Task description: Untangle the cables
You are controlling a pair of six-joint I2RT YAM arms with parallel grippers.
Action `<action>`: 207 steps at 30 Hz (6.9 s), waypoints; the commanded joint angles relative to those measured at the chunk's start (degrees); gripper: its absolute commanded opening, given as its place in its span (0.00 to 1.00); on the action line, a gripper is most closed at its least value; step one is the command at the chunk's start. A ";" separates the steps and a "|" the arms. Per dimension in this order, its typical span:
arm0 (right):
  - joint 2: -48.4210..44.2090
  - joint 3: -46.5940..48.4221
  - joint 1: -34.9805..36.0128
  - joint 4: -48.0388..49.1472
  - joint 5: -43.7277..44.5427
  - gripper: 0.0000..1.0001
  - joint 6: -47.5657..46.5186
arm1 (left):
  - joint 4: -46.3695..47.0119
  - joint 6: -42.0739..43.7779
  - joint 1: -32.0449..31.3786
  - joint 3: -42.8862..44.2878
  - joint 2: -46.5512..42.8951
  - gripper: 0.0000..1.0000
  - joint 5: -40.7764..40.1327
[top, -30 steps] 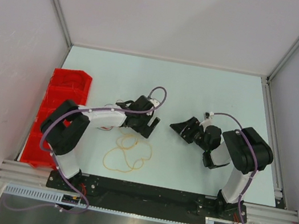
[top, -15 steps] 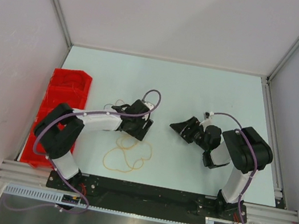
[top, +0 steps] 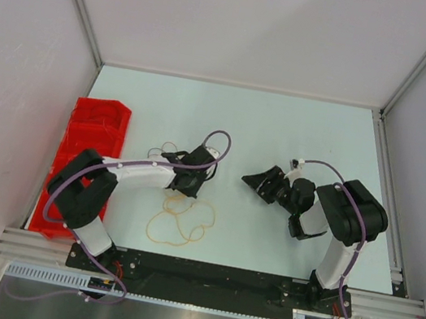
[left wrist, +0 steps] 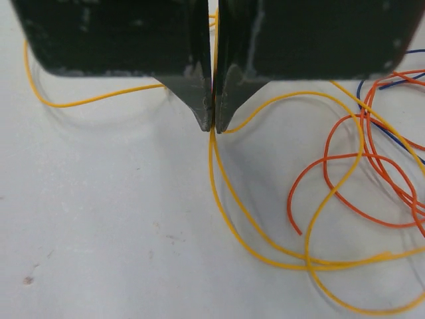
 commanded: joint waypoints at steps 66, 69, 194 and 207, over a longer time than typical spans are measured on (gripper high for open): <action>5.39 0.04 -1.19 -15.67 -1.50 0.75 -2.54 | -15.95 -33.46 20.46 2.34 -58.57 0.00 -51.53; 5.83 0.12 -1.54 -15.76 -1.67 0.74 -2.27 | -6.81 -26.51 21.69 1.71 -59.99 0.00 -51.36; 10.84 1.97 -3.04 -14.01 -4.57 0.72 0.10 | -10.58 -32.20 -22.17 -11.03 -19.39 1.00 -11.81; 11.28 2.06 -3.13 -13.57 -5.10 0.72 0.10 | -6.97 -32.81 -23.75 -12.96 -14.64 1.00 -11.02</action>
